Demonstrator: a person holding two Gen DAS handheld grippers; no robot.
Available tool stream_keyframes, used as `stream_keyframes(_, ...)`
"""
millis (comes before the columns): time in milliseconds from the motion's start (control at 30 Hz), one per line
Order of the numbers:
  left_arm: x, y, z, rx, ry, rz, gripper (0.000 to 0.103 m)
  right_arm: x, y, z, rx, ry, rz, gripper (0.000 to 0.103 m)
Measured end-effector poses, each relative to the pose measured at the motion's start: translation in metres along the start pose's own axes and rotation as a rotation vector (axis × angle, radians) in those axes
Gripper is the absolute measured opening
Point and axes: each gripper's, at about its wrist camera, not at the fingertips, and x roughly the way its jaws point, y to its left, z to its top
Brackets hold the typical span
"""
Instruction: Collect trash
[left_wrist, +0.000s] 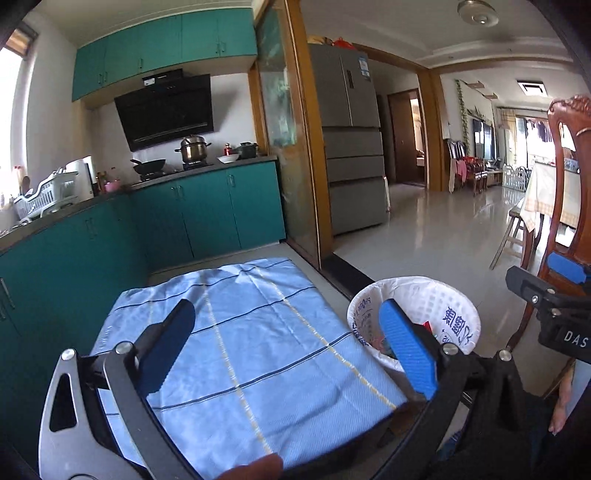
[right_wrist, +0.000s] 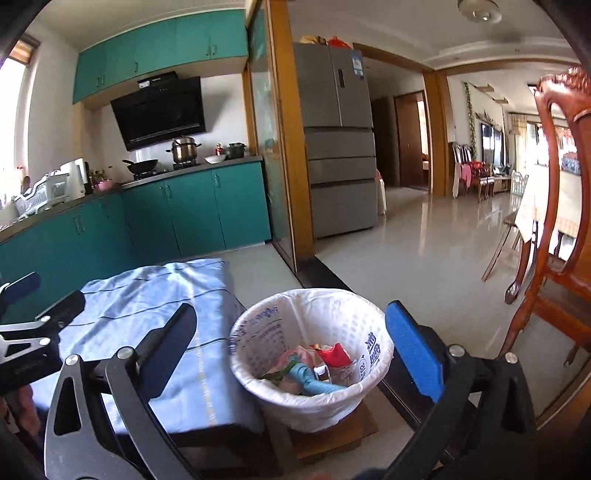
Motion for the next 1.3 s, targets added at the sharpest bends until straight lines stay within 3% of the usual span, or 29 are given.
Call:
stream_keyframes(167,-0.057,0.021,0.007,-0.019,-0.048,0.053,0.1,-0.041,0.027,0.009,-0.048,-0.051,-0.008,0.1)
stream_keyframes(467,-0.106,0.049,0.008,-0.047,-0.087,0.1,0.1,-0.07,0.062,0.013,-0.112,-0.088,0.01,0.1)
stream_keyframes(1300,-0.121,0.069,0.004,-0.07,-0.078,0.117,0.1,-0.08,0.087,0.014,-0.141,-0.088,0.015,0.1)
